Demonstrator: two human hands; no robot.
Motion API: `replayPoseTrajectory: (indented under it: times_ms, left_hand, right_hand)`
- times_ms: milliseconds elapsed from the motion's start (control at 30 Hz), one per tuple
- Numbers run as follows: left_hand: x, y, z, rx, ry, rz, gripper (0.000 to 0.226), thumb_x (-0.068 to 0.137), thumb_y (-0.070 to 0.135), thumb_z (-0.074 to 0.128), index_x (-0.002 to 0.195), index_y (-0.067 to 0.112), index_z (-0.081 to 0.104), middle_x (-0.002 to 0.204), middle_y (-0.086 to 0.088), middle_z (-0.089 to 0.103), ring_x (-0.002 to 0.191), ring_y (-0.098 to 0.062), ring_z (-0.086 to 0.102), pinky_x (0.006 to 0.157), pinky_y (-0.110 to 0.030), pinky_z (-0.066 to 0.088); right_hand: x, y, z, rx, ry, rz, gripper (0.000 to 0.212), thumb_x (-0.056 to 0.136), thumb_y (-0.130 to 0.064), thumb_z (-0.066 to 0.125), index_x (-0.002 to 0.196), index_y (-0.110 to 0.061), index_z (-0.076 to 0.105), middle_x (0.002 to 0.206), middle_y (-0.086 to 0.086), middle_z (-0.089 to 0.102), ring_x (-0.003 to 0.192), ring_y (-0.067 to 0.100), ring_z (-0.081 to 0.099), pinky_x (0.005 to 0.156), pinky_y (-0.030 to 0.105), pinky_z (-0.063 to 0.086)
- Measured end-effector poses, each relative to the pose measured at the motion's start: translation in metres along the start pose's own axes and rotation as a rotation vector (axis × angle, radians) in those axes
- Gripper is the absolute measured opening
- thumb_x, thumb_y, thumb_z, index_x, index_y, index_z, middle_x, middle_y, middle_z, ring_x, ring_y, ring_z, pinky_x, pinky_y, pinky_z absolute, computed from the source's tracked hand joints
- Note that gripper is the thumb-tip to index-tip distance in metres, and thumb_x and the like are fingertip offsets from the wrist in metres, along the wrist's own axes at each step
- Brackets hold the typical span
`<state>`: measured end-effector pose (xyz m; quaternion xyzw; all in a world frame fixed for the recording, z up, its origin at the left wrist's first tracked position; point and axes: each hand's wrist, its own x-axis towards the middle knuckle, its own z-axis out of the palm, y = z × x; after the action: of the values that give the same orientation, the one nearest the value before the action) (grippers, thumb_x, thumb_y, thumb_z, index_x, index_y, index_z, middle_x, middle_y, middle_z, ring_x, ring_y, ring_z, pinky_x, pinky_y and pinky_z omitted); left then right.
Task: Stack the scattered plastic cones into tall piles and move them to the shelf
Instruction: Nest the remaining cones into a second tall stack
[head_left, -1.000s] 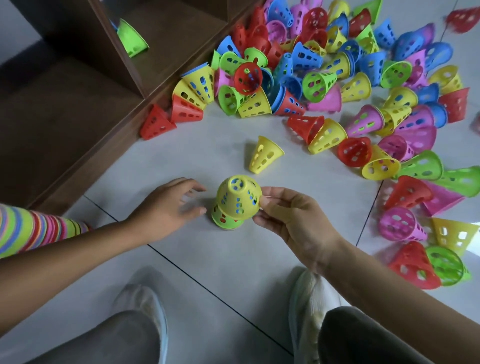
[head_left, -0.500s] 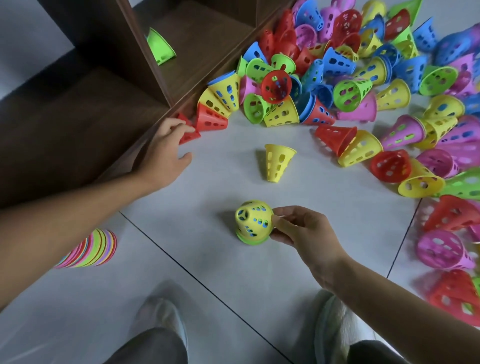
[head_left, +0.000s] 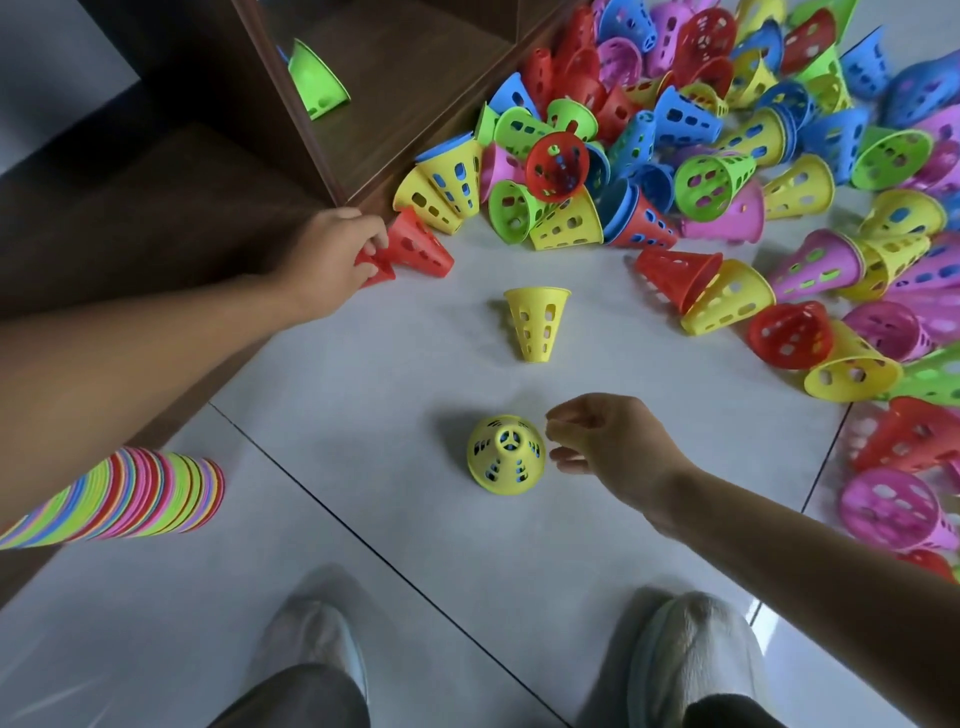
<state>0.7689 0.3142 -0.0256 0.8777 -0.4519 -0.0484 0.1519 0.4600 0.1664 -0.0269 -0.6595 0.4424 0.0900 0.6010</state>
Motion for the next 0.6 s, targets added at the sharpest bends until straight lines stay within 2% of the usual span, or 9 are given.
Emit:
replayPoseTrajectory:
  times_ms: [100, 167, 233, 333, 467, 600]
  left_hand:
    - [-0.007, 0.001, -0.001, 0.028, -0.014, 0.002, 0.016, 0.082, -0.005, 0.072, 0.096, 0.002, 0.068, 0.095, -0.015, 0.061, 0.079, -0.024, 0.056, 0.069, -0.032, 0.045]
    - [-0.013, 0.003, -0.001, 0.046, -0.010, 0.020, 0.010, 0.084, -0.003, 0.072, 0.093, 0.001, 0.070, 0.096, -0.015, 0.062, 0.083, -0.027, 0.058, 0.069, -0.031, 0.042]
    - [-0.020, 0.006, -0.001, 0.031, 0.013, 0.029, 0.008, 0.084, 0.001, 0.074, 0.090, 0.004, 0.073, 0.094, -0.012, 0.063, 0.086, -0.028, 0.060, 0.070, -0.032, 0.044]
    - [-0.033, 0.017, -0.005, -0.042, 0.065, 0.006, 0.007, 0.081, 0.006, 0.078, 0.086, 0.011, 0.075, 0.085, -0.004, 0.065, 0.081, -0.023, 0.060, 0.070, -0.031, 0.047]
    - [-0.051, 0.040, -0.011, -0.227, 0.094, -0.127, 0.004, 0.083, 0.017, 0.076, 0.086, 0.019, 0.077, 0.083, 0.007, 0.069, 0.073, -0.007, 0.057, 0.069, -0.027, 0.045]
    - [-0.067, 0.066, -0.019, -0.495, 0.075, -0.255, 0.004, 0.085, 0.016, 0.076, 0.088, 0.019, 0.077, 0.083, 0.004, 0.073, 0.079, -0.011, 0.063, 0.076, -0.031, 0.050]
  right_hand:
    - [0.012, -0.013, -0.008, -0.157, 0.053, -0.116, 0.009, 0.092, -0.016, 0.064, 0.098, -0.017, 0.071, 0.092, 0.004, 0.073, 0.086, 0.024, 0.072, 0.083, 0.042, 0.060]
    - [0.020, -0.022, -0.015, -0.337, 0.127, -0.263, 0.014, 0.092, -0.020, 0.064, 0.105, -0.021, 0.069, 0.098, -0.002, 0.070, 0.086, 0.019, 0.068, 0.081, 0.033, 0.056]
    - [0.028, -0.033, -0.022, -0.496, 0.195, -0.441, 0.022, 0.093, -0.020, 0.064, 0.115, -0.022, 0.065, 0.108, -0.003, 0.066, 0.084, 0.013, 0.065, 0.079, 0.027, 0.049]
    - [0.039, -0.054, -0.031, -0.653, 0.234, -0.638, 0.034, 0.094, -0.021, 0.064, 0.127, -0.020, 0.059, 0.124, 0.001, 0.058, 0.088, 0.013, 0.066, 0.084, 0.030, 0.049]
    - [0.057, -0.070, -0.035, -0.758, 0.185, -0.710, 0.043, 0.095, -0.024, 0.063, 0.137, -0.018, 0.054, 0.135, 0.004, 0.054, 0.095, 0.018, 0.067, 0.092, 0.036, 0.049]
    - [0.076, -0.071, -0.038, -0.830, 0.137, -0.659, 0.040, 0.097, -0.022, 0.061, 0.136, -0.016, 0.055, 0.133, 0.007, 0.055, 0.103, 0.025, 0.062, 0.095, 0.039, 0.047]
